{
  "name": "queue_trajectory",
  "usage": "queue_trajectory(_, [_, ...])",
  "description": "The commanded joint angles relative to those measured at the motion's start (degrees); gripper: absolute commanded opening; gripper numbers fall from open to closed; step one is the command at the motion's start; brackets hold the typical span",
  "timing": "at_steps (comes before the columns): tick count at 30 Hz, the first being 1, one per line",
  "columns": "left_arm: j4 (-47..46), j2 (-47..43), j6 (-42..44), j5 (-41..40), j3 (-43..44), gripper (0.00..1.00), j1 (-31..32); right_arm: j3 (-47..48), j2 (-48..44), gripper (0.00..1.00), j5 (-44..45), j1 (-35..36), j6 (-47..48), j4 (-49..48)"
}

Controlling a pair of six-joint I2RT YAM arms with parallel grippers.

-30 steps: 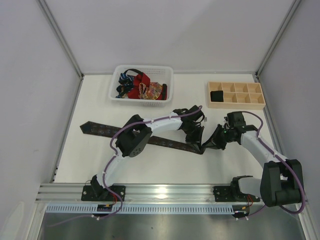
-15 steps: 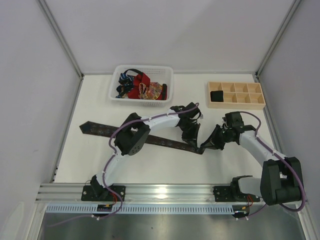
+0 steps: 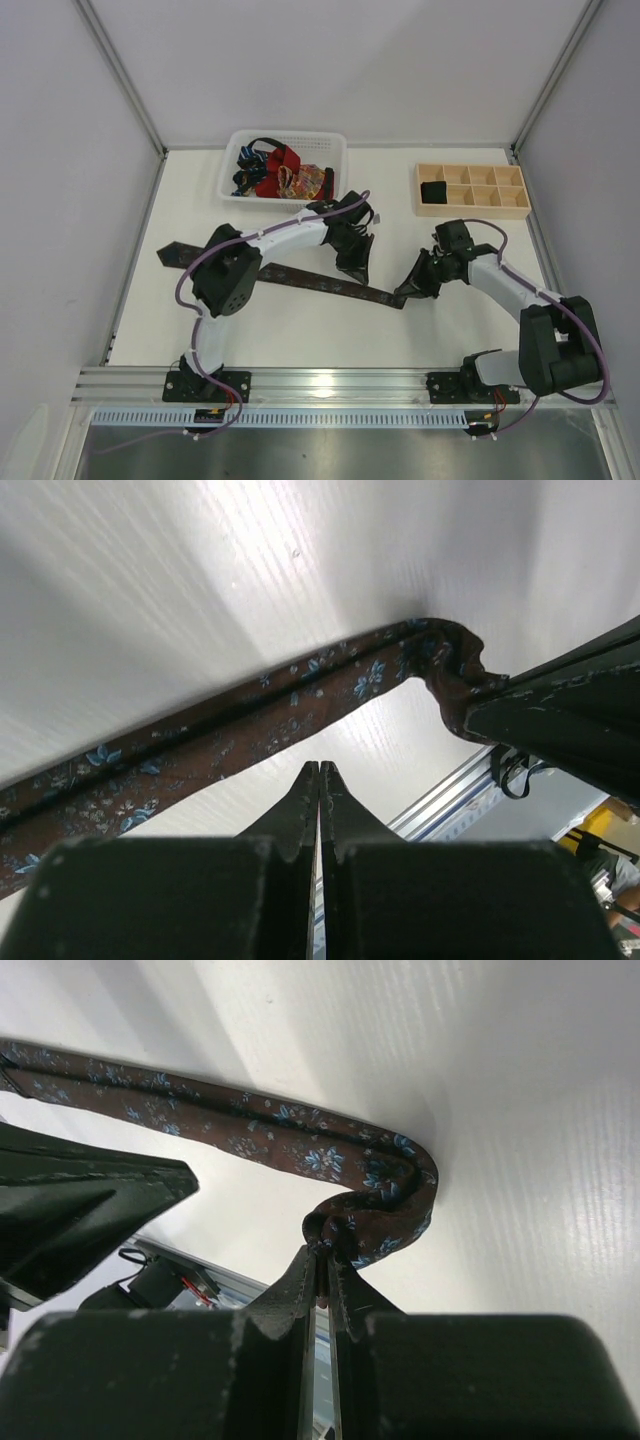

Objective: Roll the ties
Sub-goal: Roll the tie

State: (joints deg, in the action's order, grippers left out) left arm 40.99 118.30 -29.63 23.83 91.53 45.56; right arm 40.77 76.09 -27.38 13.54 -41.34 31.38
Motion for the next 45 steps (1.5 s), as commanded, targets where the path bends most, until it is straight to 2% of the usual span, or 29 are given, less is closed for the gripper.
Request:
queue_trajectory(1, [-2.0,-3.2,1.3,-0.3,-2.9,0.01,-0.4,2.9,1.5,0.0,1.4,1.7,-1.2,-1.6])
queue_trajectory(5, [-3.8,-4.0,0.6,0.5,-6.8,0.0,-1.0,3.8,3.6,0.0,1.6,3.5,-2.0,-2.4])
queue_trajectory(16, [-4.8,-6.4,1.1,0.2,-10.1,0.0,-3.8,7.7,11.1,0.02,1.5,7.5,-2.9,-6.6])
queue_trajectory(30, [-4.5,-9.5,1.0,1.5,-13.7,0.01,-4.1,7.5,20.4,0.06,0.7,8.2,-2.0,-15.2])
queue_trajectory(33, [-4.0,-9.9,1.3,1.5,-13.9,0.01,-4.2,7.0,21.6,0.09,0.7,8.2,-2.1,-16.7])
queue_trajectory(39, [-4.3,-10.4,1.2,2.3,-15.1,0.01,-4.1,5.6,21.1,0.26,-0.4,8.2,-2.4,-19.7])
queue_trajectory(45, [-4.3,-9.8,1.0,3.3,-13.9,0.0,-4.2,4.6,19.1,0.35,-1.3,8.2,-2.5,-20.7])
